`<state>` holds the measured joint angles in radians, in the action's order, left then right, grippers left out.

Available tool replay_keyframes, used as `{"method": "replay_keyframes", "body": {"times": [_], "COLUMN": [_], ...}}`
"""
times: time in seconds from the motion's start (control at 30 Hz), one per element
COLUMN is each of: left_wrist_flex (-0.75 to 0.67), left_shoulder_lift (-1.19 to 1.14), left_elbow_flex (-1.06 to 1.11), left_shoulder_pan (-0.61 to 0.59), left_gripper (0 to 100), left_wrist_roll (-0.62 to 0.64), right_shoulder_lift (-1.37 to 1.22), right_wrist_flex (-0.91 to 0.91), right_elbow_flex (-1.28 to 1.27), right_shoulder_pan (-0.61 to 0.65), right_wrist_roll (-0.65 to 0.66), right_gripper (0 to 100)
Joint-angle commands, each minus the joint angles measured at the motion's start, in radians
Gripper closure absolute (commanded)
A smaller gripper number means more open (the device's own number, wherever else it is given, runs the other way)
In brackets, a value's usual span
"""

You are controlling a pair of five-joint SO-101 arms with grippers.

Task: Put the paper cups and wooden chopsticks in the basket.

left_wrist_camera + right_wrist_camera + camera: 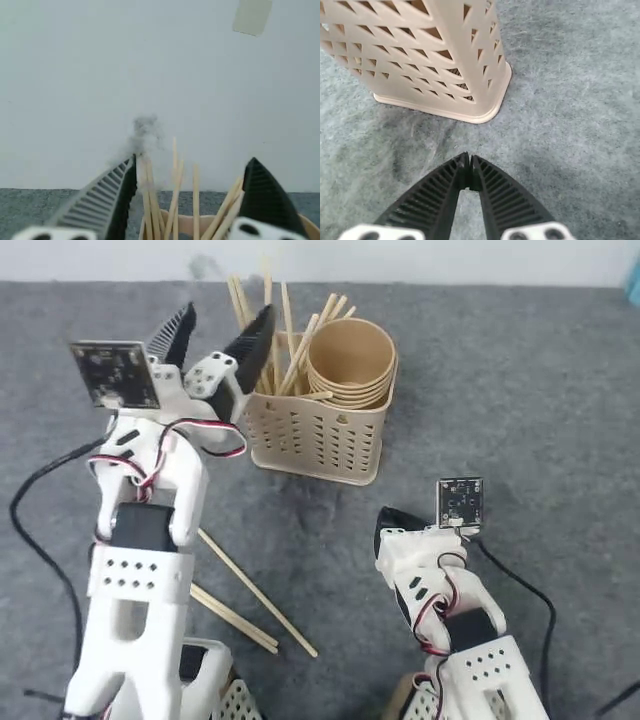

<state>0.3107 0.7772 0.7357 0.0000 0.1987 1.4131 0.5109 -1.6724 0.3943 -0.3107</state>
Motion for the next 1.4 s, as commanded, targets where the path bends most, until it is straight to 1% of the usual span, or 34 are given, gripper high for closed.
{"method": "replay_keyframes", "body": {"times": [0.0, 0.07, 0.13, 0.23, 0.33, 0.4, 0.43, 0.5, 0.63, 0.73, 0.87, 0.93, 1.0, 1.07, 1.2, 1.3, 1.37], "left_wrist_flex": [-0.005, 0.032, 0.115, 0.341, 0.559, 0.654, 0.667, 0.658, 0.568, 0.528, 0.489, 0.430, 0.379, 0.377, 0.377, 0.377, 0.377], "left_shoulder_lift": [0.006, 0.040, 0.084, 0.140, 0.152, 0.152, 0.152, 0.152, 0.161, 0.155, 0.153, 0.153, 0.153, 0.152, 0.152, 0.152, 0.152], "left_elbow_flex": [-0.058, -0.065, -0.087, -0.134, -0.130, -0.065, -0.013, 0.107, 0.349, 0.446, 0.516, 0.558, 0.573, 0.575, 0.570, 0.568, 0.568], "left_shoulder_pan": [-0.034, -0.072, -0.123, -0.232, -0.347, -0.410, -0.431, -0.463, -0.500, -0.562, -0.637, -0.660, -0.669, -0.697, -0.704, -0.704, -0.704], "left_gripper": [66, 67, 70, 74, 77, 77, 77, 77, 77, 77, 77, 77, 77, 77, 77, 77, 77], "left_wrist_roll": [-0.003, -0.006, -0.008, -0.006, -0.005, -0.005, -0.005, -0.003, -0.003, -0.003, -0.003, -0.003, -0.003, -0.003, -0.002, -0.002, -0.002], "right_shoulder_lift": [0.019, 0.019, 0.019, 0.019, 0.019, 0.019, 0.019, 0.019, 0.019, 0.019, 0.019, 0.019, 0.019, 0.019, 0.019, 0.016, 0.010], "right_wrist_flex": [-0.022, -0.024, -0.024, -0.024, -0.024, -0.024, -0.024, -0.025, -0.024, -0.016, -0.013, -0.002, 0.047, 0.119, 0.246, 0.272, 0.271], "right_elbow_flex": [-0.018, -0.018, -0.018, -0.018, -0.018, -0.018, -0.018, -0.018, -0.018, -0.018, -0.018, -0.018, 0.000, 0.037, 0.101, 0.114, 0.115], "right_shoulder_pan": [-0.008, -0.008, -0.007, -0.007, -0.005, -0.005, -0.005, -0.005, -0.008, -0.012, -0.012, -0.008, -0.005, -0.005, -0.005, -0.001, 0.024], "right_wrist_roll": [0.017, 0.017, 0.017, 0.018, 0.018, 0.018, 0.018, 0.018, 0.018, 0.020, 0.020, 0.021, 0.064, 0.115, 0.195, 0.218, 0.218], "right_gripper": [99.1, 99.1, 99.1, 99.1, 99.1, 99.1, 99.1, 99.1, 99.1, 99.1, 99.1, 99.1, 99.0, 99.0, 99.0, 99.0, 98.9]}}
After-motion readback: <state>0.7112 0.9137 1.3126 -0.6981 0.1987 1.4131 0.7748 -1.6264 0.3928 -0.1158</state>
